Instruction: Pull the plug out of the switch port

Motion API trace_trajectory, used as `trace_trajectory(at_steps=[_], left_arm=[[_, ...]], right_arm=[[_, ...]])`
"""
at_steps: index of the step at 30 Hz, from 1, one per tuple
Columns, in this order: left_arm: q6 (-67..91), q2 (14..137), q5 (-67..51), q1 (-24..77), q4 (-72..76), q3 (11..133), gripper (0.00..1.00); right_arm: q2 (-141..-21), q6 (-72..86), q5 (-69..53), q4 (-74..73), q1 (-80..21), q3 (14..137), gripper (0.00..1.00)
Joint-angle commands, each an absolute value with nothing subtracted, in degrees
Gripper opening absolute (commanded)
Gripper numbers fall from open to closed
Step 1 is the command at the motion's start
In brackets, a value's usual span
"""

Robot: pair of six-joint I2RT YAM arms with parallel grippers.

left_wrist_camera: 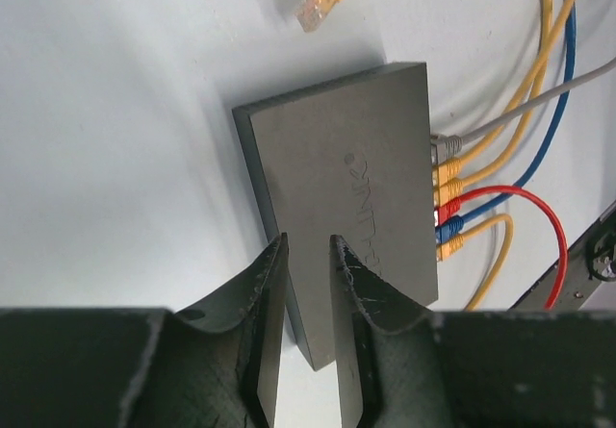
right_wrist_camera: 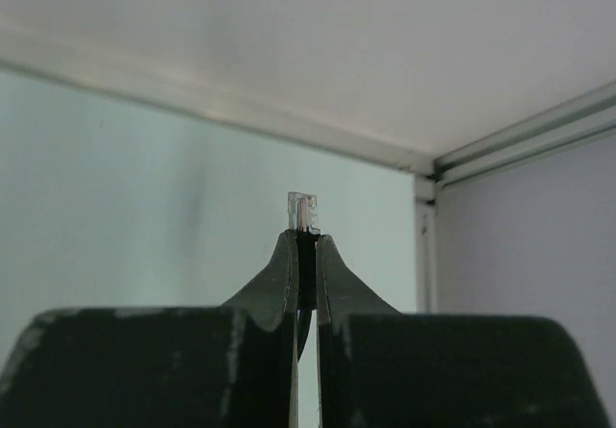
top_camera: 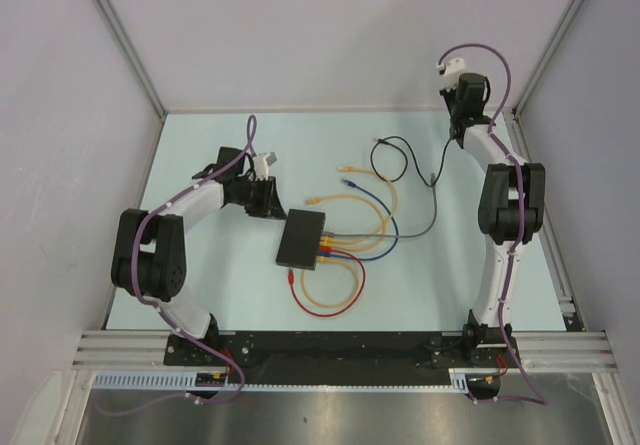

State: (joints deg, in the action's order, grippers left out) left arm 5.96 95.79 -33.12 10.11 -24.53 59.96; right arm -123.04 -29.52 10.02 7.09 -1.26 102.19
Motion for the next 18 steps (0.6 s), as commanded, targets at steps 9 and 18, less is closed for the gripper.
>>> trace_trajectory(at_steps=[9, 18], left_arm=[[4.66, 92.20, -32.26, 10.20, -22.94, 58.45, 0.35], [4.39, 91.32, -31.73, 10.11, -22.32, 57.83, 0.38]], right_arm=[[-118.74, -26.90, -4.71, -7.36, -6.68, 98.35, 0.94], [-115.93, -27.86, -24.26, -20.83, -14.93, 93.96, 0.88]])
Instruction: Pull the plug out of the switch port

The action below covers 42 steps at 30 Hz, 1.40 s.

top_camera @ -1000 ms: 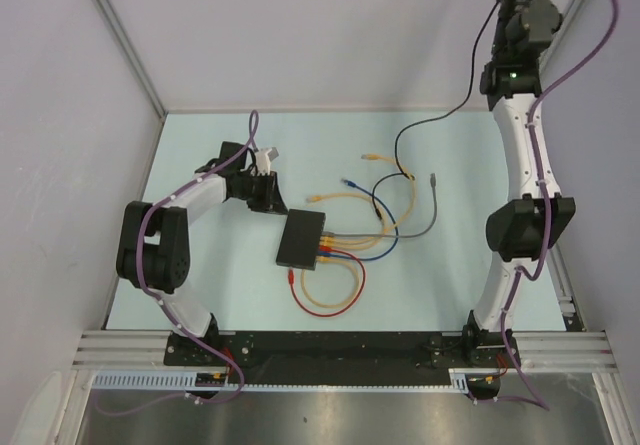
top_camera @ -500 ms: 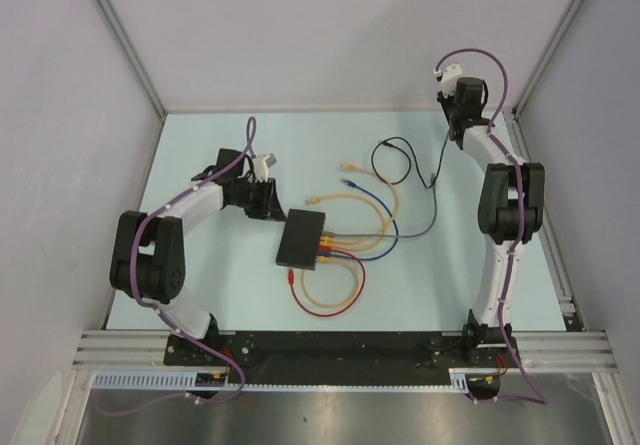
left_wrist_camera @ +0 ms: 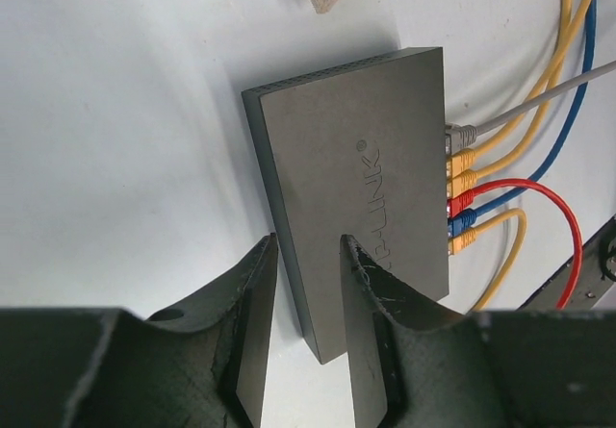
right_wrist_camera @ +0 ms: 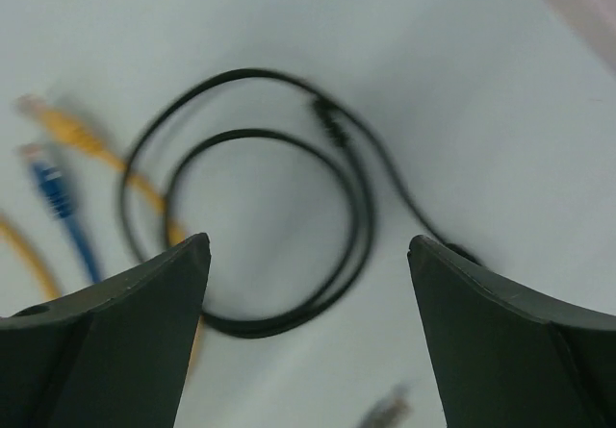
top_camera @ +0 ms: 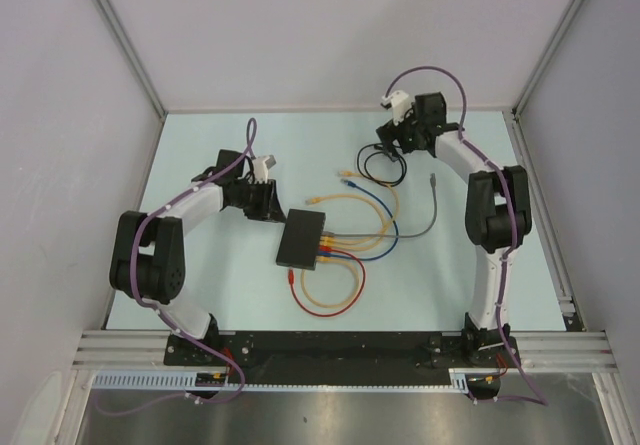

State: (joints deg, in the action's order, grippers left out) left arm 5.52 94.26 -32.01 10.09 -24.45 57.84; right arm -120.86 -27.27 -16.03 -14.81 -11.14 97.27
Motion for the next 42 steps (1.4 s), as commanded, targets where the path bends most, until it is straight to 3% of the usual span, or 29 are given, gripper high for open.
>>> trace_trajectory(at_steps=[1, 8, 10, 12, 13, 18, 25, 31, 33, 37, 42], left_arm=[[4.31, 90.88, -31.47, 10.11, -22.24, 57.66, 0.38], [3.43, 88.51, -30.41, 10.11, -22.50, 56.52, 0.47], [2.82, 87.98, -29.89, 10.11, -22.59, 55.81, 0.50], [2.81, 87.54, -29.09, 10.11, -22.67, 55.11, 0.56], [2.99, 87.54, -28.74, 10.11, -22.68, 54.85, 0.58], [6.15, 88.15, -28.56, 10.11, -22.85, 52.91, 0.68], [8.34, 91.49, -31.37, 10.11, -23.12, 52.21, 0.60], [10.02, 94.91, -29.88, 10.20, -24.78, 52.73, 0.55], [10.11, 96.94, -30.93, 10.20, -25.05, 53.43, 0.54], [10.81, 99.75, -33.39, 10.20, -23.73, 55.19, 0.42], [8.62, 99.94, -30.17, 10.20, -26.18, 60.90, 0.41]], right_arm=[[-115.75, -27.43, -24.34, -21.18, -17.12, 93.52, 0.87], [-113.39, -23.30, -30.58, -26.62, -24.07, 88.60, 0.79], [-111.71, -23.20, -34.69, -28.29, -25.22, 87.01, 0.83], [-110.57, -21.98, -36.47, -29.88, -26.54, 86.05, 0.98], [-110.31, -21.36, -37.87, -29.88, -26.89, 85.09, 1.00], [-111.18, -21.18, -43.85, -31.38, -27.86, 83.85, 0.97], [-116.97, -15.04, -51.06, -29.01, -28.56, 85.86, 0.67], [-125.32, -10.29, -55.36, -26.02, -29.53, 92.01, 0.53], [-128.57, -8.27, -56.42, -25.67, -30.14, 95.42, 0.52], [-133.15, -3.79, -57.22, -22.08, -30.85, 101.59, 0.47], [-135.35, -3.86, -53.27, -21.80, -30.85, 106.70, 0.50]])
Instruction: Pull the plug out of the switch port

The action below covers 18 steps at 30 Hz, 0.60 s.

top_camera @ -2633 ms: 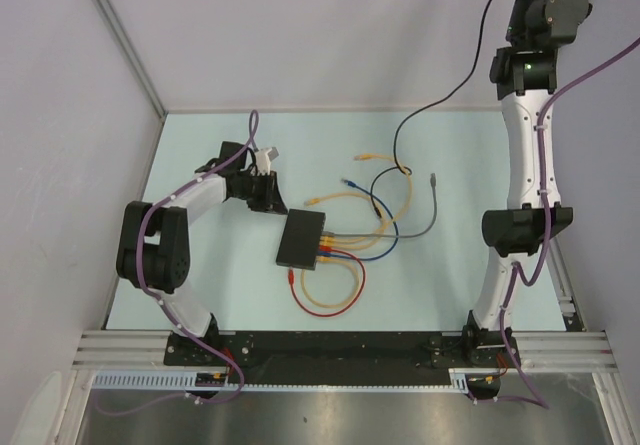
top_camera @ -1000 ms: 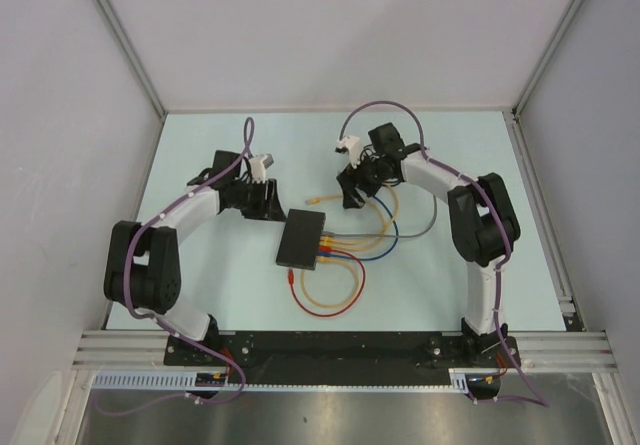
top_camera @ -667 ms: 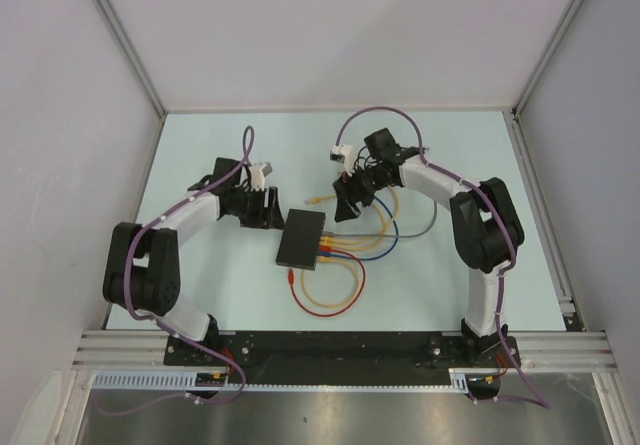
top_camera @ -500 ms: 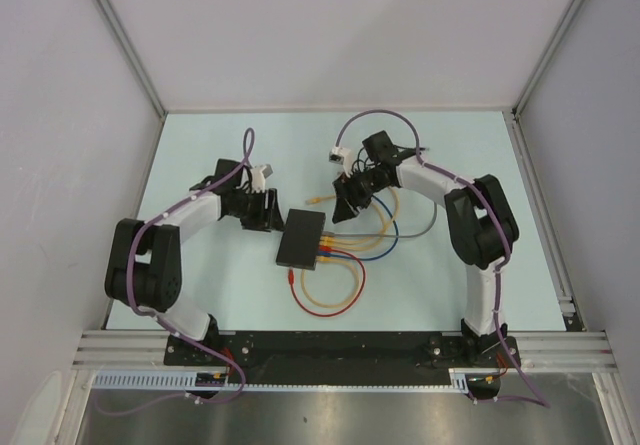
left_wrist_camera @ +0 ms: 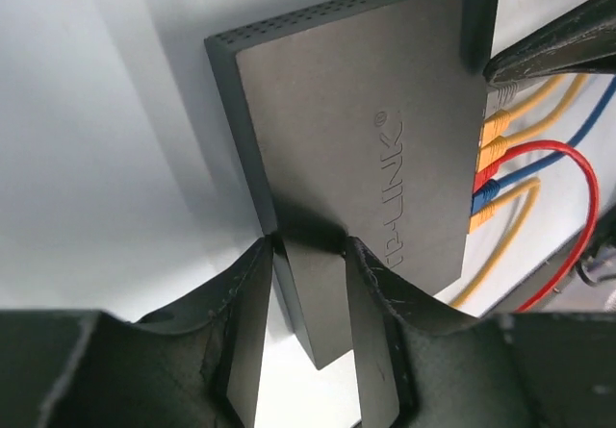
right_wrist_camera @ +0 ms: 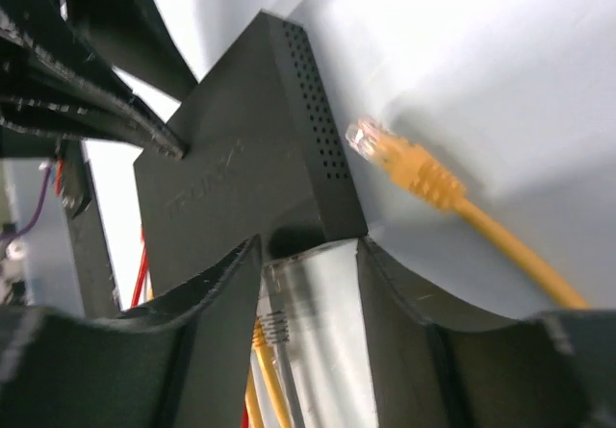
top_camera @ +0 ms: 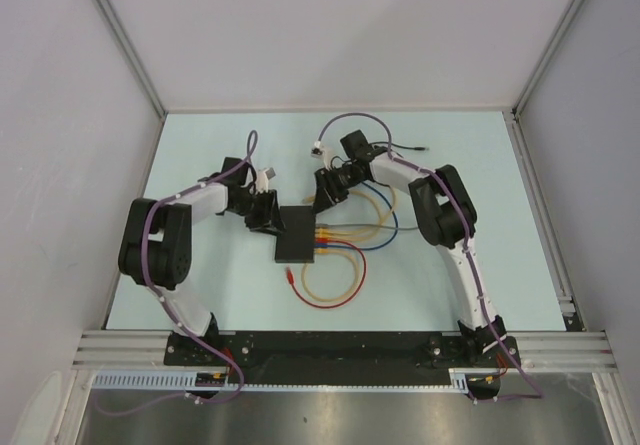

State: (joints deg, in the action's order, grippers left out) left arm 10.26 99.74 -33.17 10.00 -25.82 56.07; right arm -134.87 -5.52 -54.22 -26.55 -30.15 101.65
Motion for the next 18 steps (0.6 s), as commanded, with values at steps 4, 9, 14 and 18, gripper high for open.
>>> trace_trajectory(at_steps=[4, 9, 14, 18], left_arm=[[7.74, 96.87, -26.90, 9.32, -29.00, 62.40, 0.52], [4.67, 93.25, -30.13, 9.14, -28.92, 62.32, 0.53], [2.64, 94.13, -37.61, 9.32, -27.07, 60.91, 0.14], [0.18, 95.71, -38.58, 10.02, -27.68, 60.21, 0.00]], right_arm=[[-131.68, -5.09, -52.73, -22.76, -28.75, 104.95, 0.64], [-128.59, -9.22, -53.70, -26.27, -26.19, 102.66, 0.71], [-129.02, -9.23, -54.84, -26.02, -25.40, 100.55, 0.62], [-129.64, -8.88, -56.60, -25.57, -25.84, 99.40, 0.54]])
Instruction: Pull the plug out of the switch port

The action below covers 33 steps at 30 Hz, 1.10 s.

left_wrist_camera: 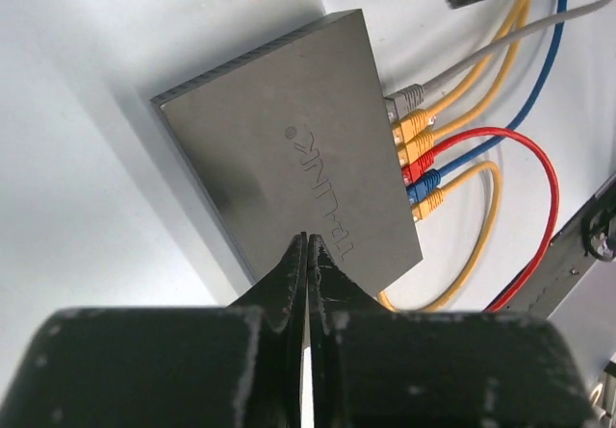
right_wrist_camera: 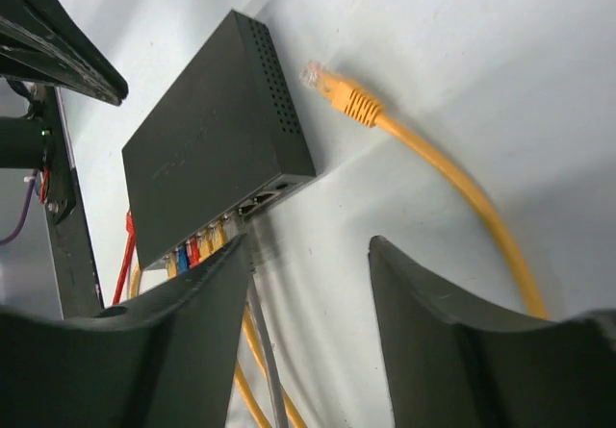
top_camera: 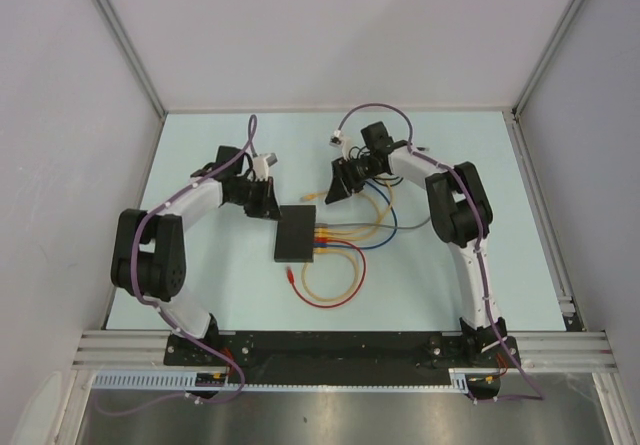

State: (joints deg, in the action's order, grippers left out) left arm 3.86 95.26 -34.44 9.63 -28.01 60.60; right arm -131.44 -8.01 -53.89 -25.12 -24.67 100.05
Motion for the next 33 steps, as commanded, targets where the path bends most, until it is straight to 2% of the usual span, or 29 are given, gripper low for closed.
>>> trace_trajectory(at_steps=[1, 13, 33], left_arm=[[0.18, 96.32, -38.58, 10.37, -27.95, 60.12, 0.00], [-3.96, 100.36, -29.10, 13.62, -29.45, 59.68, 0.00], [-4.13, 104.24, -28.48, 13.62, -29.97, 61.88, 0.00]], right_arm=[[-129.99, -9.14, -57.04, -26.19, -26.01, 99.84, 0.53], [-134.38, -11.07, -60.65, -30.50, -28.21, 102.04, 0.52], [-136.32, -15.20, -60.82, -34.01, -29.44, 103.45, 0.49]])
